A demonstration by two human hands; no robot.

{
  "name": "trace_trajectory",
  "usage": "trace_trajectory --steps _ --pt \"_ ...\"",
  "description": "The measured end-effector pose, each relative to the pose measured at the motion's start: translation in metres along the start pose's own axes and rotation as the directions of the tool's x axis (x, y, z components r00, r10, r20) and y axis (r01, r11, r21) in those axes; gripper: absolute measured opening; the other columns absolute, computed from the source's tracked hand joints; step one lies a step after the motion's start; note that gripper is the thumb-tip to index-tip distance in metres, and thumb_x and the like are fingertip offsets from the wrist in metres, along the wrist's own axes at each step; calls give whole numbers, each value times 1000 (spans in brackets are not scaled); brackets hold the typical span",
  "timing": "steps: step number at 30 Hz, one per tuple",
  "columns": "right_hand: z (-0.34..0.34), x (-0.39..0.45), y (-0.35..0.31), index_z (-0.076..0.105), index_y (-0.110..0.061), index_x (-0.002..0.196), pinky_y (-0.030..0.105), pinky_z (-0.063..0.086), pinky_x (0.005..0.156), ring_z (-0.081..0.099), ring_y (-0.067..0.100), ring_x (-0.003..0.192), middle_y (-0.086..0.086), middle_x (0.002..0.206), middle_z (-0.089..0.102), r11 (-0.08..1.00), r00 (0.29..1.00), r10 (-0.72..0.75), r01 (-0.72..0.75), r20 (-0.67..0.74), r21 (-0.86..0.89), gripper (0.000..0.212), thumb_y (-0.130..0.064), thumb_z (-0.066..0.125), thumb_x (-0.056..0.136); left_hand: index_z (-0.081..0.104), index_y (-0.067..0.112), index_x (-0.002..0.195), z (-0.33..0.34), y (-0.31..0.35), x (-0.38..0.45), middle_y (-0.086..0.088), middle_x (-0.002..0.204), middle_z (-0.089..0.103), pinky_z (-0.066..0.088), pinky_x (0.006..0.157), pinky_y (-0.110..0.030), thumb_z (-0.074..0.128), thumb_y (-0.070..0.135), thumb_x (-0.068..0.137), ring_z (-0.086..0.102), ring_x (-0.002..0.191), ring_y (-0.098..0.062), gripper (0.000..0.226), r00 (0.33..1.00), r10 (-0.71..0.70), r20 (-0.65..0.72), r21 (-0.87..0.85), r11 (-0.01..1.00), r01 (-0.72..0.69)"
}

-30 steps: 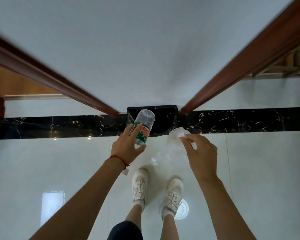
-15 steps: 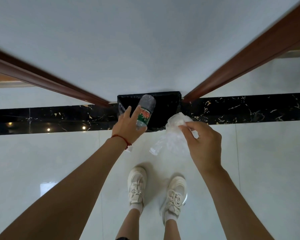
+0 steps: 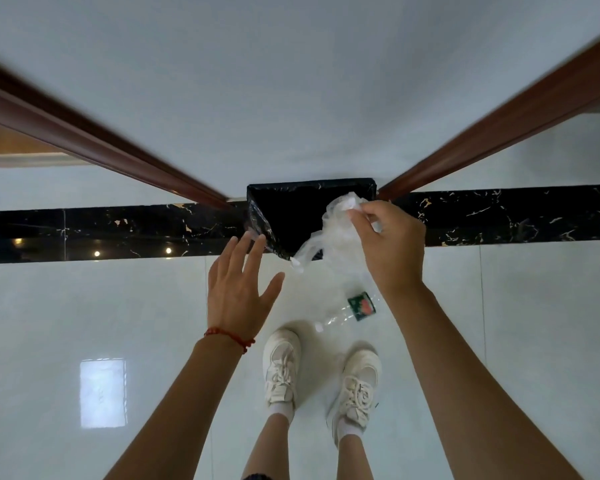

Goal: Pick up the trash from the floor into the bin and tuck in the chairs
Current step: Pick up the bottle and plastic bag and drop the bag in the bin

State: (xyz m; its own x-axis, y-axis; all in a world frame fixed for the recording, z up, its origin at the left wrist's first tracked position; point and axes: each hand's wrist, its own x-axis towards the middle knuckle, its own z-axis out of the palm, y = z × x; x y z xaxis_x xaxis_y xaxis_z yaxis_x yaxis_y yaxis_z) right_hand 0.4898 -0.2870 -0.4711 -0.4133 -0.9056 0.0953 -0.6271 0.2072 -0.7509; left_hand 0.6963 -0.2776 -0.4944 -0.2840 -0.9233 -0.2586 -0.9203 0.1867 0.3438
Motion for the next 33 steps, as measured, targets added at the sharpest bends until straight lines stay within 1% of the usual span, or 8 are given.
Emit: trace_trajectory --steps 5,9,14,16,21,27,29,33 --pt "30 7 -1 63 1 68 39 51 52 59 27 56 12 62 64 1000 1000 -26 26 5 -12 17 -12 65 78 49 6 128 -6 -7 -3 -20 130 51 30 97 -48 40 46 84 45 122 -39 60 999 34 -17 18 999 -34" --pt "46 8 3 66 0 74 38 52 55 61 27 61 11 66 66 1000 1000 -6 7 17 -28 13 -11 65 80 50 5 126 -11 -13 -3 -22 129 52 36 95 -53 40 45 83 46 120 -41 60 999 42 -24 25 999 -41" --pt "42 2 5 68 -2 90 32 50 70 64 25 80 10 85 71 999 999 37 -37 2 -9 15 -14 67 81 50 5 127 -13 -19 -7 -21 130 51 34 96 -51 39 45 85 45 121 -40 59 999 41 3 47 998 -41" --pt "34 -6 9 68 -1 93 31 50 71 63 26 84 11 89 70 998 998 55 -55 -11 -9 17 -12 68 80 50 5 127 -15 -18 -10 -21 130 51 35 95 -52 38 46 85 46 121 -40 60 999 32 15 46 998 -32" --pt "6 -31 20 65 -4 106 29 45 83 60 26 102 11 105 67 984 987 159 -156 20 -86 30 -20 69 81 51 5 126 -22 -7 -17 -22 129 51 37 94 -55 38 46 84 46 120 -41 60 998 43 50 52 998 -45" --pt "-39 -57 21 52 -9 126 40 36 98 44 25 123 11 131 53 953 956 235 -191 176 -235 48 -31 63 85 51 5 125 -41 5 -24 -22 129 52 38 93 -56 37 45 84 45 121 -41 59 996 73 59 87 993 -78" --pt "-52 -67 23 50 -7 128 44 36 99 43 28 124 13 133 51 938 948 249 -184 200 -295 51 -33 62 85 51 5 126 -46 8 -26 -22 129 51 36 95 -54 37 45 84 44 122 -40 59 995 86 58 103 990 -92" --pt "-69 -93 40 52 -4 125 46 37 97 47 32 120 17 129 53 906 942 266 -172 203 -386 50 -30 64 84 49 6 127 -47 17 -31 -21 131 50 36 96 -55 36 46 85 43 123 -39 60 990 121 68 125 984 -129"
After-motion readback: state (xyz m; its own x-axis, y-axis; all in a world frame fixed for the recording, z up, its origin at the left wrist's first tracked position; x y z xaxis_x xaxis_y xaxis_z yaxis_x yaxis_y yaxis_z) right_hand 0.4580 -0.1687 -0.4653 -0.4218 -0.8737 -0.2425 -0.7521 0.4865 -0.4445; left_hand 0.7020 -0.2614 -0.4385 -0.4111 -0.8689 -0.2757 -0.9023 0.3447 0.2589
